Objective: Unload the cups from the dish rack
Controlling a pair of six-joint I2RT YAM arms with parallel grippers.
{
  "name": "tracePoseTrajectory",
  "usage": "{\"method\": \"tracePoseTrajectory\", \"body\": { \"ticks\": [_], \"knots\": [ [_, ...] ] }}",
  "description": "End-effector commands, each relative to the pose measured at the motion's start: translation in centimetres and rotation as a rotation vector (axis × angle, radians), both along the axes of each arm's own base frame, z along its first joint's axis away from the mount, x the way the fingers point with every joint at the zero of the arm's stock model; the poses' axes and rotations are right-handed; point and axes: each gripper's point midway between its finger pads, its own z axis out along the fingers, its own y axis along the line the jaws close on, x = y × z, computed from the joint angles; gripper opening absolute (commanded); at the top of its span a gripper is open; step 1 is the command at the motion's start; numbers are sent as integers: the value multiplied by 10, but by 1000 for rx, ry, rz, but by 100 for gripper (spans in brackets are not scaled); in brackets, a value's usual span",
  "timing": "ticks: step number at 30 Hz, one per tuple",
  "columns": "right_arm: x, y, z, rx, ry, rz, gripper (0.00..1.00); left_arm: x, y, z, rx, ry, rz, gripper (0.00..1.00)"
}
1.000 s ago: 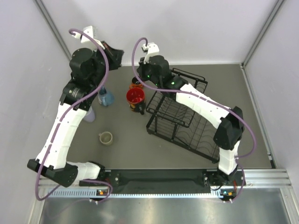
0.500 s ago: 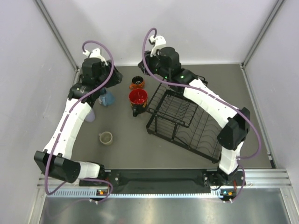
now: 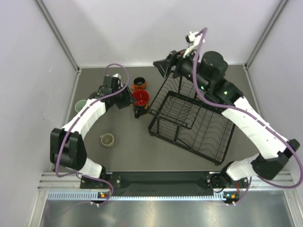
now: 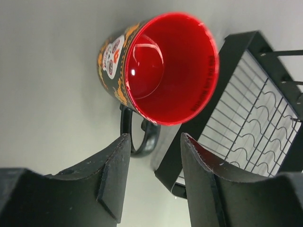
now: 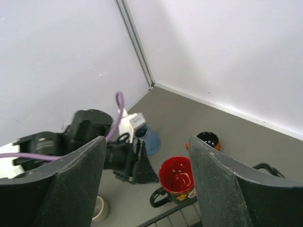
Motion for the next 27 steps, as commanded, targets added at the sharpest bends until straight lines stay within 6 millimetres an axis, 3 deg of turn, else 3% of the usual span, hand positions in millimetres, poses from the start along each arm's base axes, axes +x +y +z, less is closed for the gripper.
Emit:
{"method": "tracePoseTrajectory", "body": {
  "ticks": [1, 10, 12, 14, 15, 16, 19, 27],
  "knots": [
    [-7, -13, -14, -7, -8, -17, 71, 16, -14, 1, -80, -43, -15, 52],
    [-5, -30, -33, -35, 1, -79, 74, 31, -17, -38, -56, 22, -11, 54],
    [-4, -31, -39, -39, 14, -83, 75, 31, -18, -45, -56, 41, -15, 48],
    [-2, -30, -50, -48, 32, -84, 75, 31, -18, -47, -50, 48, -24, 25],
    [-2, -30, -52, -48, 37, -86, 75, 31, -18, -44, -49, 48, -26, 17],
    [-2, -31, -55, -50, 41, -87, 75, 29, -17, -44, -36, 59, -27, 1],
    [-2, -34, -56, -49, 43, -95, 76, 24, -5, -34, 19, 60, -7, 0],
    [-4, -41, -62, -36, 57, -106, 76, 20, 36, 18, 110, -28, 84, 0]
  ]
}}
